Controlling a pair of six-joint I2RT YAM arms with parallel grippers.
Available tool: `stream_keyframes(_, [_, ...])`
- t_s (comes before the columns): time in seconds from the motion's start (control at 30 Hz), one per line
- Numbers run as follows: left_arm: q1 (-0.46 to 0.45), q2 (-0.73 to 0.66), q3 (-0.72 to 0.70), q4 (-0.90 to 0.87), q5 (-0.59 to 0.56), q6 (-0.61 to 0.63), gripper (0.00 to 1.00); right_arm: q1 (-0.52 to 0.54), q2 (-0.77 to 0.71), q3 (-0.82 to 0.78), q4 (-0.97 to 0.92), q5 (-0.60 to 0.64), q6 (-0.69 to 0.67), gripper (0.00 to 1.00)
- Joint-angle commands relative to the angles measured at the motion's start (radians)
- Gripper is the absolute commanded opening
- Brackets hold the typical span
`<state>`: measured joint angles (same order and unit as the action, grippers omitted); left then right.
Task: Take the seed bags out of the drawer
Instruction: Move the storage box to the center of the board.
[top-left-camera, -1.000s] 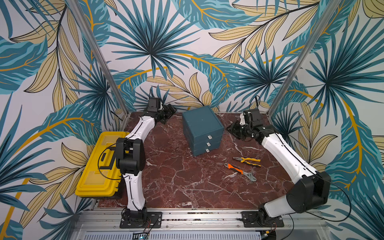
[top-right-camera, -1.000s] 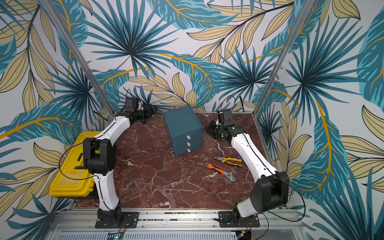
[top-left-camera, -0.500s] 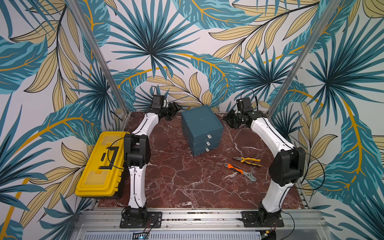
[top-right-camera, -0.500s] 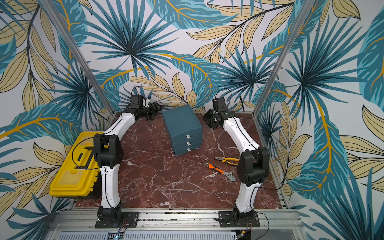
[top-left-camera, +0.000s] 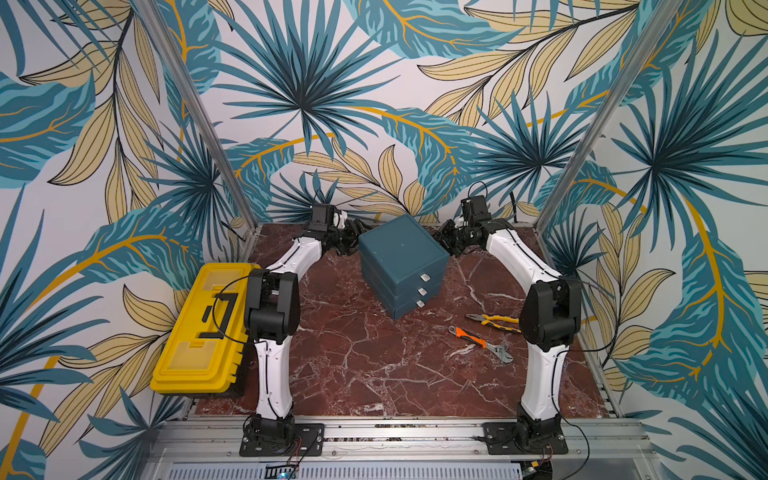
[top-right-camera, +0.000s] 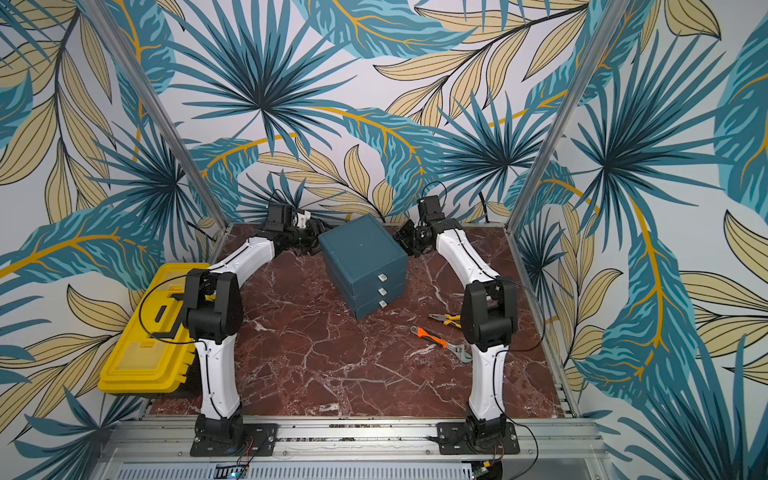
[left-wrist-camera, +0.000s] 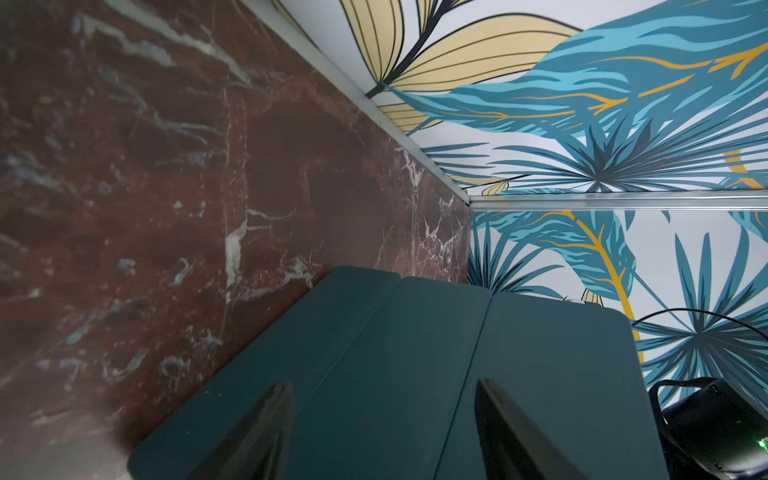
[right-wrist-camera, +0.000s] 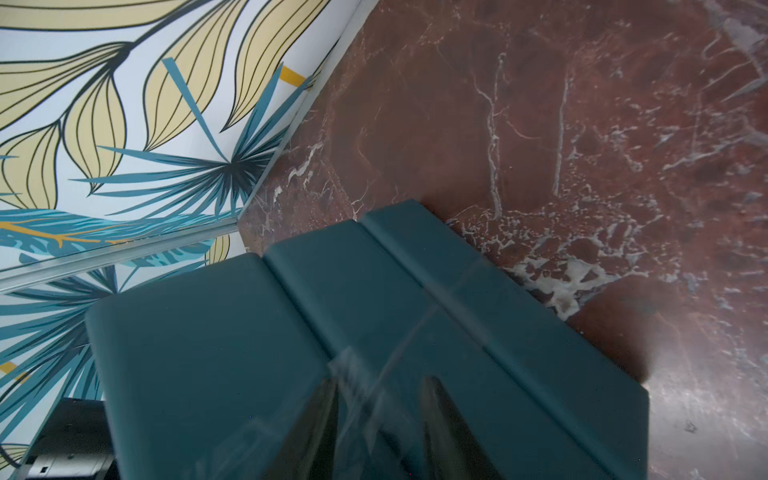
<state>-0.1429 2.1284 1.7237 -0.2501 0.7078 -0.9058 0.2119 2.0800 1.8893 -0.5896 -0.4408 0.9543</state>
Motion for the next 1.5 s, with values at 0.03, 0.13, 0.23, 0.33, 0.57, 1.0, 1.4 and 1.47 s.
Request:
stream_keyframes(0.03, [-0.003, -0.118, -0.112, 0.059, 0.027, 0.010, 0.74, 0.047, -0.021, -0.053, -0.013, -0.055, -0.032, 0.37])
stream_keyframes(0.13, [0.008, -0.175, -0.157, 0.004, 0.008, 0.033, 0.75, 0.076, -0.052, -0.112, 0.008, -0.044, -0.023, 0.37])
stream_keyframes(0.23, [0.030, -0.246, -0.238, 0.002, -0.020, 0.034, 0.76, 0.102, -0.092, -0.192, 0.060, -0.030, 0.001, 0.37])
stream_keyframes(0.33, [0.055, -0.313, -0.304, -0.016, -0.048, 0.039, 0.76, 0.122, -0.126, -0.259, 0.111, -0.024, 0.026, 0.37])
stream_keyframes(0.57, [0.102, -0.444, -0.238, -0.315, -0.247, 0.169, 0.83, 0.104, -0.226, -0.310, 0.056, 0.084, -0.013, 0.43])
stream_keyframes(1.0, [0.091, -0.781, -0.186, -0.724, -0.397, 0.182, 0.86, 0.067, -0.670, -0.577, -0.095, 0.261, -0.049, 0.57])
stream_keyframes(1.4, [-0.123, -0.976, -0.438, -0.667, -0.354, 0.022, 0.92, 0.431, -0.984, -0.956, 0.190, 0.326, 0.228, 0.45])
stream_keyframes(1.47, [-0.130, -0.961, -0.447, -0.666, -0.352, 0.030, 0.92, 0.474, -0.972, -0.995, 0.257, 0.360, 0.262, 0.44])
